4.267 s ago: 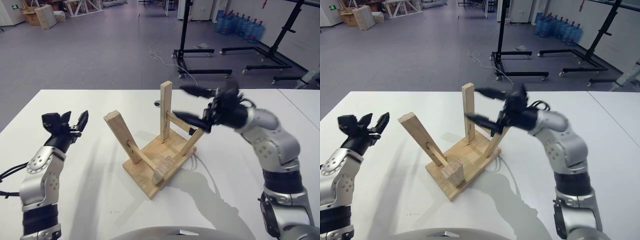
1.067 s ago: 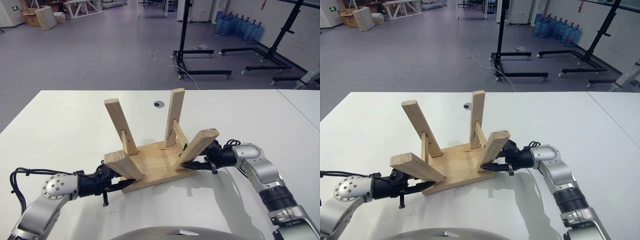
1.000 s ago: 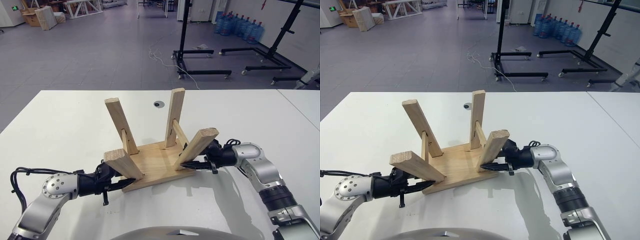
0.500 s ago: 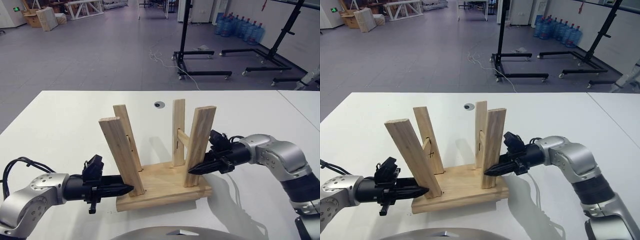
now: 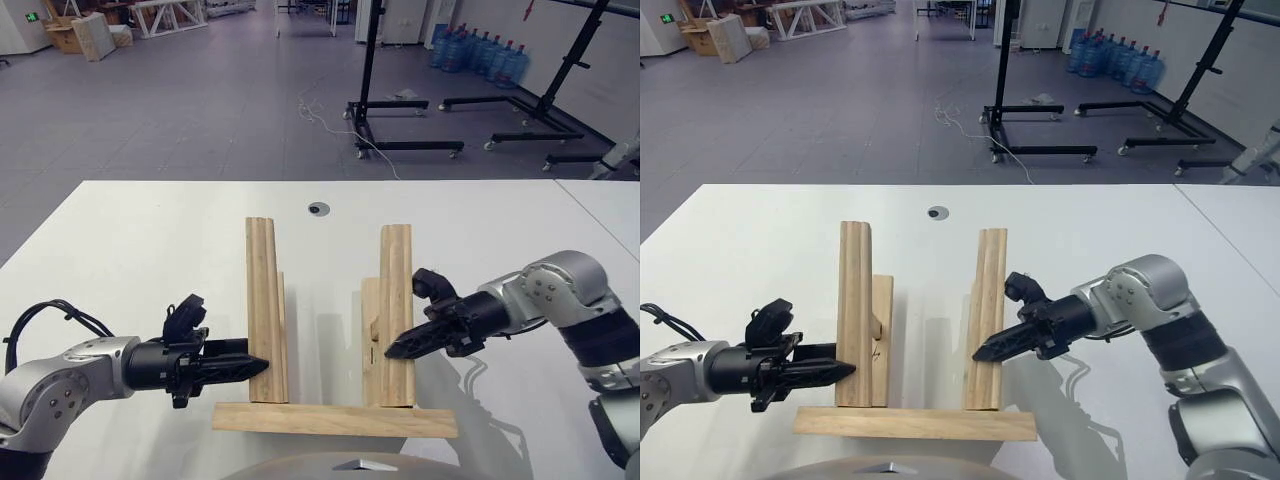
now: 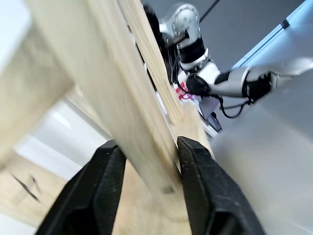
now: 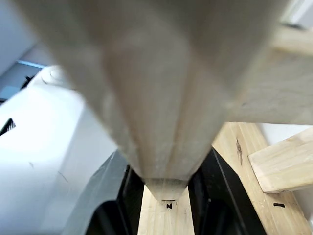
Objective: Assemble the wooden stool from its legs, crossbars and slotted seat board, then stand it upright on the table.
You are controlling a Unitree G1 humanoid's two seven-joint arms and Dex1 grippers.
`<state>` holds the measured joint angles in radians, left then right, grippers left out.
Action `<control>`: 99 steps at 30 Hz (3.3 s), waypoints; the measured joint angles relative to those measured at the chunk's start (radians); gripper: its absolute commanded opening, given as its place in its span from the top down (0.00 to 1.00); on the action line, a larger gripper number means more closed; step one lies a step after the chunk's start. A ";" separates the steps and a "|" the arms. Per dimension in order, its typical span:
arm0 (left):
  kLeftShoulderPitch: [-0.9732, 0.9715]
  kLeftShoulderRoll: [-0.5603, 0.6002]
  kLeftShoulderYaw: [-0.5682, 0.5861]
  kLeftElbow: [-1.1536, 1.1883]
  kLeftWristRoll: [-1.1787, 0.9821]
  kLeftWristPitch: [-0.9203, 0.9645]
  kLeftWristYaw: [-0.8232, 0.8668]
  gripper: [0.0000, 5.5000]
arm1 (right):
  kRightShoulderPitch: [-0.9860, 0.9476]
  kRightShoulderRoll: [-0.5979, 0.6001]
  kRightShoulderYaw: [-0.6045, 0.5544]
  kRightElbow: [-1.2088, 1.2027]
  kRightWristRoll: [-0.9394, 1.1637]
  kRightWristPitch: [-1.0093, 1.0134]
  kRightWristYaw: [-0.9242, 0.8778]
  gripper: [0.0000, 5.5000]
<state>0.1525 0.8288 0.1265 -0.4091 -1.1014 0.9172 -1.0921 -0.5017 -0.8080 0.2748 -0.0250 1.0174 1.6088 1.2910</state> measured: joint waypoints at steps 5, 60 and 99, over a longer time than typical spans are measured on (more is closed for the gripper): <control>0.006 -0.018 0.010 0.034 -0.002 0.008 0.009 0.44 | -0.061 0.000 0.010 0.130 0.028 0.003 -0.065 0.54; 0.402 -0.072 -0.153 -0.162 0.953 -0.668 0.181 0.28 | 0.667 0.272 -0.271 0.195 -0.658 -1.741 -0.144 0.29; 0.007 -0.155 -0.218 0.153 1.046 -0.770 0.362 0.28 | 0.585 0.201 -0.235 0.097 -0.619 -1.549 -0.084 0.29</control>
<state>0.1599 0.6739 -0.0910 -0.2562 -0.0552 0.1475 -0.7301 0.0834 -0.6074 0.0403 0.0718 0.3984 0.0599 1.2066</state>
